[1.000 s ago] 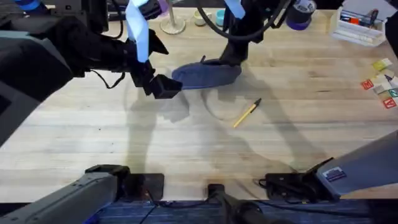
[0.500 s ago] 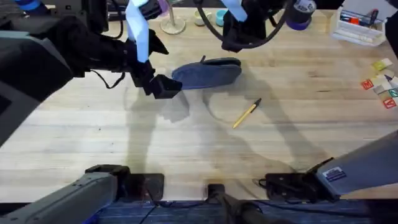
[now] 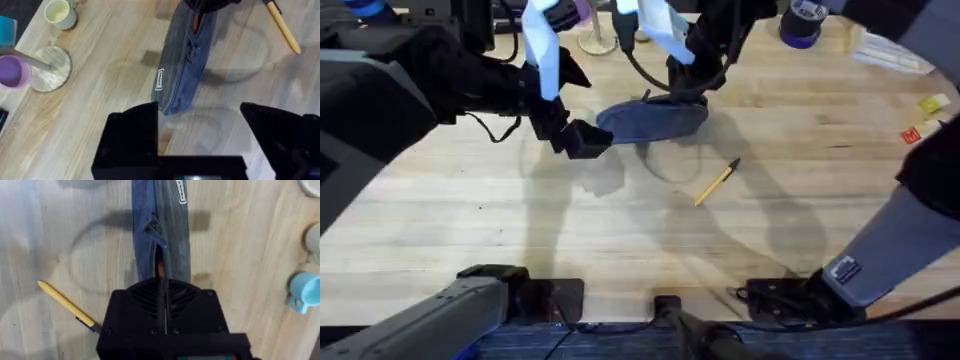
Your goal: Unzip the bag, pick up the pens from the table one at a time and place them inside, then zip the bag closed.
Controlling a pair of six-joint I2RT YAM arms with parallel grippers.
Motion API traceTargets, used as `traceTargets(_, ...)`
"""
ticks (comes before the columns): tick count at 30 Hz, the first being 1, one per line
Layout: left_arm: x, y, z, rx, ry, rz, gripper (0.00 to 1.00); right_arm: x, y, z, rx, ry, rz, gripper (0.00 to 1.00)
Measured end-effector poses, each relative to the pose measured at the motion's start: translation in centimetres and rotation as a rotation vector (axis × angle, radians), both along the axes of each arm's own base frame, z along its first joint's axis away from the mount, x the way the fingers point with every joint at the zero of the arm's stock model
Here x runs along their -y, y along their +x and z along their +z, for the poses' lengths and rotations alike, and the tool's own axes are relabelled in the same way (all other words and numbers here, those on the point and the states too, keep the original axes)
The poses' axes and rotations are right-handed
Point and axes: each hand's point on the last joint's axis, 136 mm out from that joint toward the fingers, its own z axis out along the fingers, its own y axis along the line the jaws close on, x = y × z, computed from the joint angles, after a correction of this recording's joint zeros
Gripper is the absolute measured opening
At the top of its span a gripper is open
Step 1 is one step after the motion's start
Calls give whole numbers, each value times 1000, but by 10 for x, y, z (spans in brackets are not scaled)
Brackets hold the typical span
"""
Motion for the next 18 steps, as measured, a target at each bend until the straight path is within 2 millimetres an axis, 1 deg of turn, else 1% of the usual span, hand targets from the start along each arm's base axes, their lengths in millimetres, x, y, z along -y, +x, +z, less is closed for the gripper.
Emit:
traceTargets(6,0,0,0,0,0,0,993,-1,3,-22,-38,-21,13,31)
traceTargets(12,0,0,0,0,0,0,992,-3,7,-39,-55,-30,17,31)
traceTargets(14,0,0,0,-1,0,0,993,-3,8,-42,-60,-32,17,30)
traceTargets(18,0,-2,-1,-9,0,0,993,-4,9,-42,-59,-32,16,30)
